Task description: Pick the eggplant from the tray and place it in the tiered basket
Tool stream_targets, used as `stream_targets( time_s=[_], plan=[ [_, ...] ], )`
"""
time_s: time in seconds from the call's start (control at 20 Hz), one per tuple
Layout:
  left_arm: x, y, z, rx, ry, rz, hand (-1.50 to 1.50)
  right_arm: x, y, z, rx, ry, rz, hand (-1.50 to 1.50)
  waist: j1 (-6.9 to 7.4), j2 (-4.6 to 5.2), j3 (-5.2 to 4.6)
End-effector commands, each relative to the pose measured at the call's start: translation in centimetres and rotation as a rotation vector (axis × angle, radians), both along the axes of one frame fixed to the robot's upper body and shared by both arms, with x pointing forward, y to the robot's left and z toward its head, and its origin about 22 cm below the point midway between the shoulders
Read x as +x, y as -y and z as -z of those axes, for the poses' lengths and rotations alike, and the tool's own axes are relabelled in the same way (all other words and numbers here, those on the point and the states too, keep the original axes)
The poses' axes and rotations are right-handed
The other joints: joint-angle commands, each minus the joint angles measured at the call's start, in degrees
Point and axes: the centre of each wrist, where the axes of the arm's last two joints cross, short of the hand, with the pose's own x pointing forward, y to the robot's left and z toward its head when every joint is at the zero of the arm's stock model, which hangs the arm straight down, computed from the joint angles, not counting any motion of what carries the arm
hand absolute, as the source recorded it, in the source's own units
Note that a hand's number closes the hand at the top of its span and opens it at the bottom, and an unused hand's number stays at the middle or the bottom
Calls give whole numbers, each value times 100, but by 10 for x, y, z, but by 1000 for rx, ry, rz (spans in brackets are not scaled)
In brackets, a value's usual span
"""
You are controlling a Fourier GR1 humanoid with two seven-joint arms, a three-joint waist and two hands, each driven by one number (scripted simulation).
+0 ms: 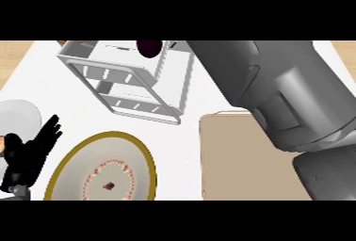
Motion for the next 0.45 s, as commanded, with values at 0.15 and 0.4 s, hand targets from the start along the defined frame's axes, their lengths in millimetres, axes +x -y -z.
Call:
stream_targets(
  time_s=[0.15,0.4],
  plan=[
    [-16,-17,7,1,-30,-73,0,-10,3,-8,400,158,3,-150,-433,-168,14],
    [-27,-22,3,-7,-44,-90,0,-11,22,8,504,200,-85,-150,-554,-231,33]
  ],
)
